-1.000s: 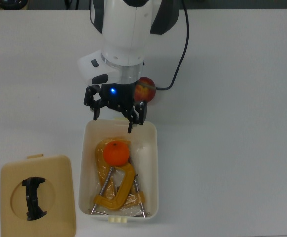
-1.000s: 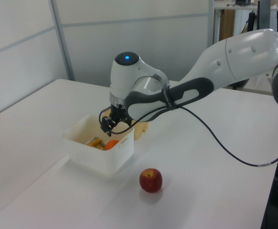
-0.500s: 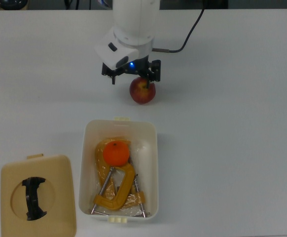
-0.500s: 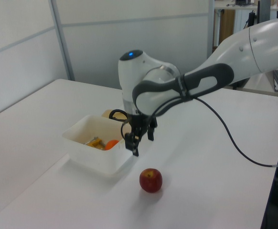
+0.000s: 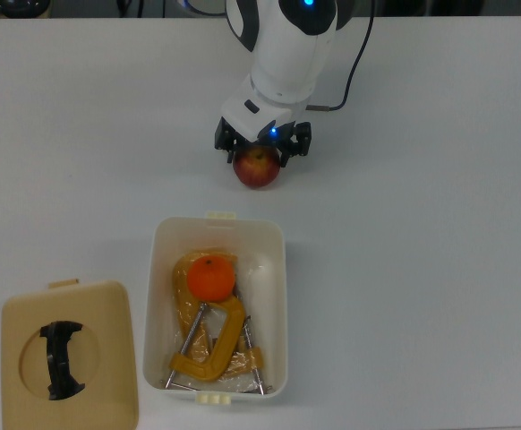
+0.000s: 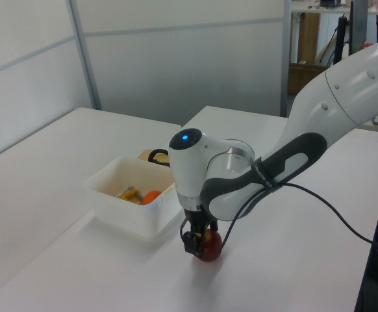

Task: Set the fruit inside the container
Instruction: 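Close the gripper around the red apple, then lift the apple and carry it over the white container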

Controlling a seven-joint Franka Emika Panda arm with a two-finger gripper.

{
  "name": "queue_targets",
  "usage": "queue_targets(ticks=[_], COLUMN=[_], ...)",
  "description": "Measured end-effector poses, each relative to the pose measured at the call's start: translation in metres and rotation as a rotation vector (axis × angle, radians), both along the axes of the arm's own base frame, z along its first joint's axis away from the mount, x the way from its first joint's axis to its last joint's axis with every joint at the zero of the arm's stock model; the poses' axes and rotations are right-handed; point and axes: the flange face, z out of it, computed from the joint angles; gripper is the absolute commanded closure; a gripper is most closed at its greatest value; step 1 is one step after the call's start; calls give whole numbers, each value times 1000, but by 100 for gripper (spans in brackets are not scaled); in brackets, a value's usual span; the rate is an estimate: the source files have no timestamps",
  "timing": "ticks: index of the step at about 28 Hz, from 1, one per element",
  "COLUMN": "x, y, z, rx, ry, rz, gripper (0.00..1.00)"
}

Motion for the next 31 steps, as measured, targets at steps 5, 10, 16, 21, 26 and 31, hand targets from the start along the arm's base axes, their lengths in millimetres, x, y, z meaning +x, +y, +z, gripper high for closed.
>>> queue_targets(ticks=[5,10,16,21,26,31], x=[-5,-4,4,21,43,63], y=[-1,-2,-5,-11,-26,-50], z=[-16,-17,-1,47,102,143], rx=[-18,-39,-29,13,79,143], ry=[21,17,-28,-120,-218,-295], rz=[14,32,20,-21,-89,-165], gripper=[30,98,100,100,100,100])
